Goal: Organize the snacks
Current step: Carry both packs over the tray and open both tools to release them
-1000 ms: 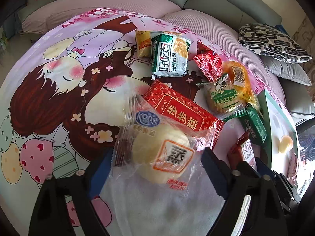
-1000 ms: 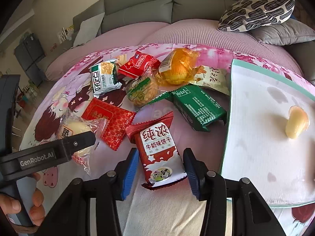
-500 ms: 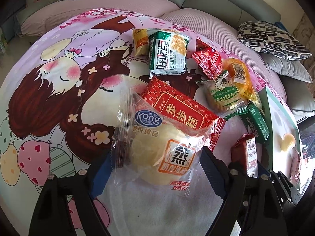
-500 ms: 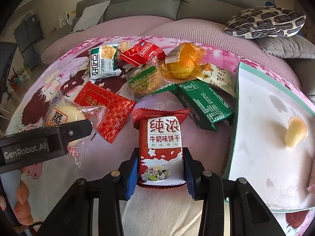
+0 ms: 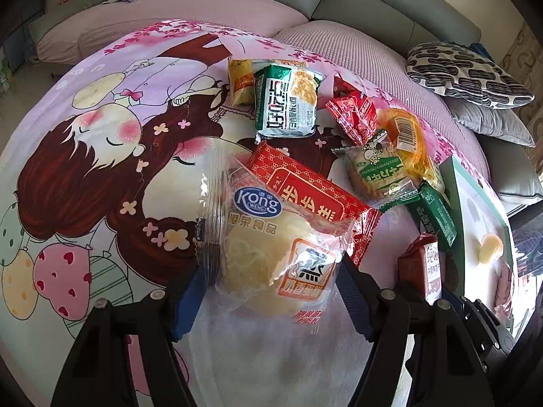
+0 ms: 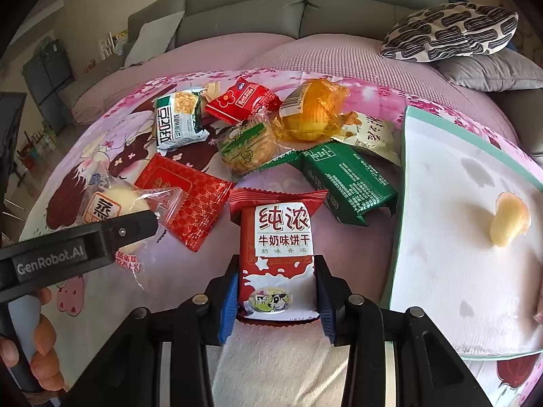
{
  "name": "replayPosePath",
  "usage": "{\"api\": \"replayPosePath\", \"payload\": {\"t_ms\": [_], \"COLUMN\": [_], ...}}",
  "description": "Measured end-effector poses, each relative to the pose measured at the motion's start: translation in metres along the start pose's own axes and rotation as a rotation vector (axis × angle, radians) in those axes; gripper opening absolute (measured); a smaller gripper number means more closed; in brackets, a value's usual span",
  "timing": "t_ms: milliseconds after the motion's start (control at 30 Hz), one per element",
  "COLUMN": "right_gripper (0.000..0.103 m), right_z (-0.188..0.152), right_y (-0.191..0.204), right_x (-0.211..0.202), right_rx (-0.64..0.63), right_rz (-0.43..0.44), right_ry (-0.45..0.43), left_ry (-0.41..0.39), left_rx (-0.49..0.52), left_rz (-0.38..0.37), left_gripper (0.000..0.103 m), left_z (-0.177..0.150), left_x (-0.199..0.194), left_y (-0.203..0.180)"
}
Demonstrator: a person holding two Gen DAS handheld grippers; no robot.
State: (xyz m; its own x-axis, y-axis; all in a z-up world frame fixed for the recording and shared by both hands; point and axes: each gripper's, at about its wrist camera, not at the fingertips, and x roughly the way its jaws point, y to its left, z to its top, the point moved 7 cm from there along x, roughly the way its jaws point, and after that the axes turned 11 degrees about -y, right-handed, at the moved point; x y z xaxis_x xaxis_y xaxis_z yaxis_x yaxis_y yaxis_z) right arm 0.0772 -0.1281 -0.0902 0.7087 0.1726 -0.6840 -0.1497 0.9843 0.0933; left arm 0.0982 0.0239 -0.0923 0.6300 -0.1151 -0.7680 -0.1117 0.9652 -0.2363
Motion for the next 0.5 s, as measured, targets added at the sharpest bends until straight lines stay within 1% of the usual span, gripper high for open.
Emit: {"api": "replayPosePath", "payload": {"t_ms": [167,367,500], "right_gripper": [0.042,0.042,0.042], "right_z": [0.006,0.017,0.017], "right_y": [-0.003,0.000,0.002], "right_x": [-0.008,-0.022,-0.022], "right_rx": [0.022,0.028,0.023], "right_rz": [0.007,0.022,0.021], "right_ry": [-0.029,-0.087,-0.082], "left_ry": [-0.020,-0.089,-0.104], "left_rx": [-0.008,-0.008,-0.001], "left_rz": [-0.005,-0.005,-0.022], "left_gripper": [0.069,0.069,0.069], "left_z": [0.002,0.013,0.015], "left_x": [-0.005,-0.020,-0.022], "left_y": [0.000,0.000,-0.006]}}
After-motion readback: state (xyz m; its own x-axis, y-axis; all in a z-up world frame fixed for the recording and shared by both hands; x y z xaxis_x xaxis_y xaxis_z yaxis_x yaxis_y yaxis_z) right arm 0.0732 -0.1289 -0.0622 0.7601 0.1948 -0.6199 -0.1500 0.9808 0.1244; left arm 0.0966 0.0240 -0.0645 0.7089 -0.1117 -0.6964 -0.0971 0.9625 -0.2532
